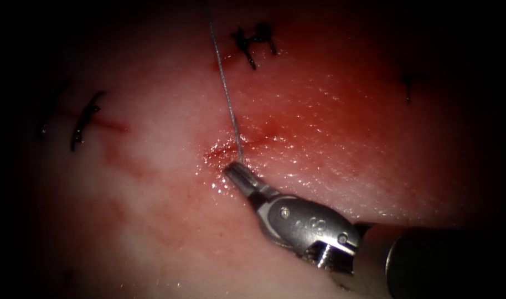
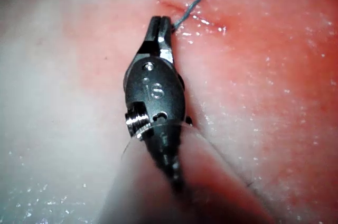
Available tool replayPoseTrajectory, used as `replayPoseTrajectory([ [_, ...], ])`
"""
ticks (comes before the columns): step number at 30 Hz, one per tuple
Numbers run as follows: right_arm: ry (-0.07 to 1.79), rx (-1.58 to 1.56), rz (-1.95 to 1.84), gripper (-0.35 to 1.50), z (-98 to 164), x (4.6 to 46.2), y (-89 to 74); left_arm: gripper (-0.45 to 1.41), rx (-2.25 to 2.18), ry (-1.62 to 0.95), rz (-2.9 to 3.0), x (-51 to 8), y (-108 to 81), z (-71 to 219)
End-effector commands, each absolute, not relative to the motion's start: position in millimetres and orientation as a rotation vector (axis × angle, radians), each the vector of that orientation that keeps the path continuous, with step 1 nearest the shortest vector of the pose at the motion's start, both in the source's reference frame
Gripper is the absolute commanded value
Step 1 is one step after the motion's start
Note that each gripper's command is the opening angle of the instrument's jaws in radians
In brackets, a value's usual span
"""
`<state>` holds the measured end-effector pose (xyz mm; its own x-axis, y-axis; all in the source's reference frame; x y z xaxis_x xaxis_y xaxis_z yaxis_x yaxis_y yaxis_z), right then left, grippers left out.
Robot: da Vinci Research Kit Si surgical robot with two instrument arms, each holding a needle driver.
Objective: Wound Closure
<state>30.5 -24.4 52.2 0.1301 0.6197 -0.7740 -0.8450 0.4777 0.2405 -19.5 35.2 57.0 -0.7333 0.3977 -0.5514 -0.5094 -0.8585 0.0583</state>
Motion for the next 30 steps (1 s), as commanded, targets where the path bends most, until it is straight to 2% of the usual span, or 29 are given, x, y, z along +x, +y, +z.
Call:
replayPoseTrajectory([
  [1,0.955,-0.276,1.081,-0.35,52.5,30.8,-25.8,-0.45,-0.739,0.285,2.530,-20.0,35.8,57.6],
  [18,0.893,-0.227,1.030,-0.35,52.8,30.7,-31.1,-0.45,-0.750,0.350,2.504,-19.5,37.4,58.5],
  [30,1.009,-0.187,1.063,-0.35,50.8,31.7,-26.3,-0.45,-0.792,0.347,2.514,-21.3,31.6,56.4],
])
